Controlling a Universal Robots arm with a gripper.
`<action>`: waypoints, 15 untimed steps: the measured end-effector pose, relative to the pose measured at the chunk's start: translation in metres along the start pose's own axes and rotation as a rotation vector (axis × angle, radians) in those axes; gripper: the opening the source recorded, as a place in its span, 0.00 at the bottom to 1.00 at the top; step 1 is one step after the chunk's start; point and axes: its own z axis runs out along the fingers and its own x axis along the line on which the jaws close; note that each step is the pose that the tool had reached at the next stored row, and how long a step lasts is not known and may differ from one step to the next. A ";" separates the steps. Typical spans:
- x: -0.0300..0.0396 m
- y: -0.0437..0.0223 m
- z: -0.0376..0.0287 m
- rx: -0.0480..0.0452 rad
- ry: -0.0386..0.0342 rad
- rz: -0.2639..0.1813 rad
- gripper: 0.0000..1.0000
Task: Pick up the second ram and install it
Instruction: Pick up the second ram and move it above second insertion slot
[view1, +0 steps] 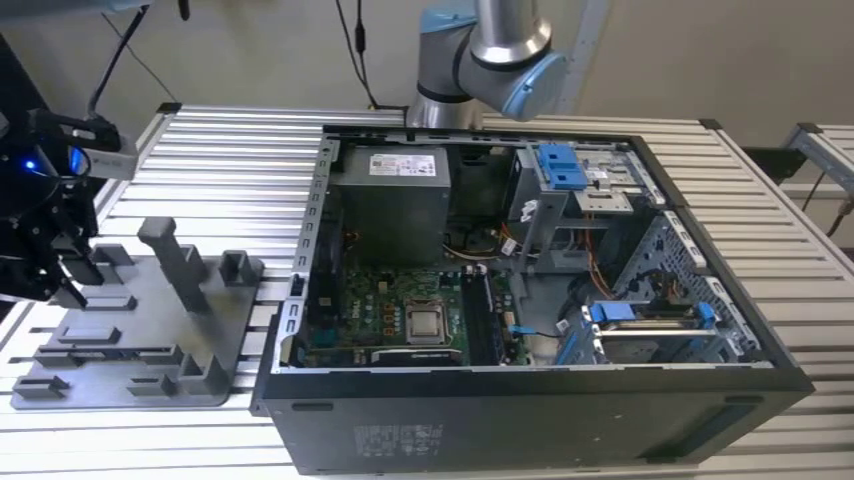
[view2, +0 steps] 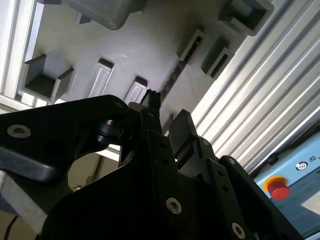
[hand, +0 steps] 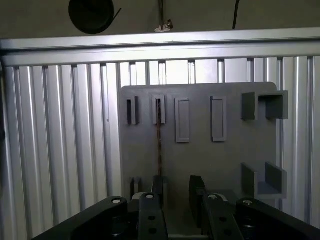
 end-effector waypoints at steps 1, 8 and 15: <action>0.0000 0.0000 0.0001 0.0000 0.0000 0.000 0.36; 0.0000 0.0000 0.0063 0.0001 -0.0001 0.000 0.36; 0.0026 -0.0002 0.0188 -0.0001 0.0000 0.000 0.36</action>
